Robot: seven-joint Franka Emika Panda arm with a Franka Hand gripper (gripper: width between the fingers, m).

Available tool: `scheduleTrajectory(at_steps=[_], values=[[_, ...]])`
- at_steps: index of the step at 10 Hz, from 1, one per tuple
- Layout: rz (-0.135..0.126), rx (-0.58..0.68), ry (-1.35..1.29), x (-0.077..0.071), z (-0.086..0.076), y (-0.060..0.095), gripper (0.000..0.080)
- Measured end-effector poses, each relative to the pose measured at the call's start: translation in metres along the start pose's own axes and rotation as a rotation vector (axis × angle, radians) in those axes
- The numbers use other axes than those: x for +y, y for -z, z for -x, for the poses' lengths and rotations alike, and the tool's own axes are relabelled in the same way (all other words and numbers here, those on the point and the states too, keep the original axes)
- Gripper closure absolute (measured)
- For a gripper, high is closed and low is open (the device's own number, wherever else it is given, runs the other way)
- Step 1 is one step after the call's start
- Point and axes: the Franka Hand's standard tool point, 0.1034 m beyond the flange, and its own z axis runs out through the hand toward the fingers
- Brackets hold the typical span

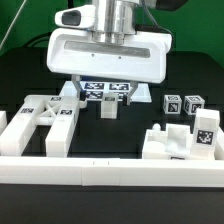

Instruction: Assemble chair

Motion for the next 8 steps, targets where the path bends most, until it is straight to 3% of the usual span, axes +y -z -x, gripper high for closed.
scheduleTrajectory(at_steps=[1,2,4,8], values=[[-0.023,-0.134,-0.006,-0.005,0.009,-0.003,0.015],[-0.035,-0.208,0.0,-0.007,0.007,-0.001,0.015],[-0.016,-0.377,0.151,-0.004,0.0,0.006,0.015],[-0.019,-0.641,0.154,-0.002,0.003,0.006,0.015]])
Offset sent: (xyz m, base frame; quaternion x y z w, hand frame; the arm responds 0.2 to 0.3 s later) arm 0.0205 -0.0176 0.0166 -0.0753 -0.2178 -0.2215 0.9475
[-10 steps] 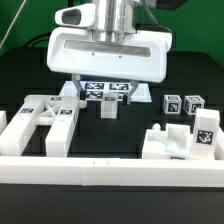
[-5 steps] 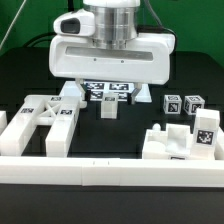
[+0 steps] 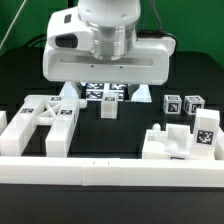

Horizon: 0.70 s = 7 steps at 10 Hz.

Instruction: Assemble chair

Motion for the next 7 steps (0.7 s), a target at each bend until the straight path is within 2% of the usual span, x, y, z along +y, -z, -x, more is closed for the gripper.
scheduleTrajectory(at_steps=[2,4,7], values=[[-0.007,-0.127,-0.001,-0.001,0.004,-0.004,0.015],[-0.015,-0.227,0.003,0.0,0.001,-0.009,0.015],[-0.023,-0.412,-0.009,0.001,0.01,-0.015,0.015]])
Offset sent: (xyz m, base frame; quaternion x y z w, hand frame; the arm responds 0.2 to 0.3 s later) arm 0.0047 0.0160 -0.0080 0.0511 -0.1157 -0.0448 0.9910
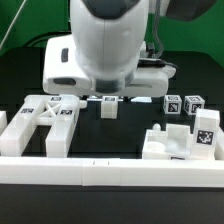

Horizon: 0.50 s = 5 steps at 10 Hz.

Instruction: Assemble chair

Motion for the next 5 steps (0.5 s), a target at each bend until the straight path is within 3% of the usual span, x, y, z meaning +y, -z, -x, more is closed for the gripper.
scheduleTrajectory(at_steps=[2,5], values=[[0.001,-0.084,0.001,-0.002,-0.005,-0.005,0.015],[-0.001,-0.023,0.025,-0.002,-0.012,0.002,0.015]])
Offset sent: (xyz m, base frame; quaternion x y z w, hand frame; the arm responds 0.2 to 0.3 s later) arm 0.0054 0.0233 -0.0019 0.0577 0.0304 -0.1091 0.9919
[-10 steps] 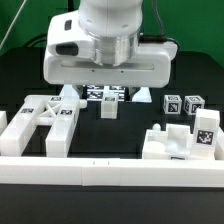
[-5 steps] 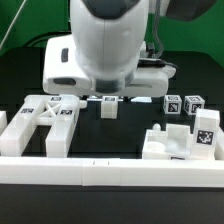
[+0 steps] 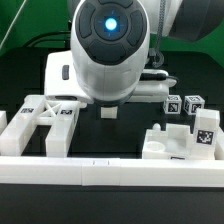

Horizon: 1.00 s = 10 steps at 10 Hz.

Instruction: Assemble chair

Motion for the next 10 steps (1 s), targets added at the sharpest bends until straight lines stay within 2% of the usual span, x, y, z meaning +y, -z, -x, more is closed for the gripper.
scheduleTrajectory(at_steps=[3,4,5,6,10], values=[[0.003,-0.001,-0.003,0.002,0.0,-0.001,0.015],[0.003,0.006,-0.002,-0.003,-0.003,-0.005,0.015],[-0.014,0.004,-0.006,-0.01,-0.004,-0.009,0.015],[-0.018,0.0,-0.031,-0.015,-0.004,-0.011,0.015],[-0.02,-0.009,-0.037,-0.01,-0.005,-0.015,0.015]])
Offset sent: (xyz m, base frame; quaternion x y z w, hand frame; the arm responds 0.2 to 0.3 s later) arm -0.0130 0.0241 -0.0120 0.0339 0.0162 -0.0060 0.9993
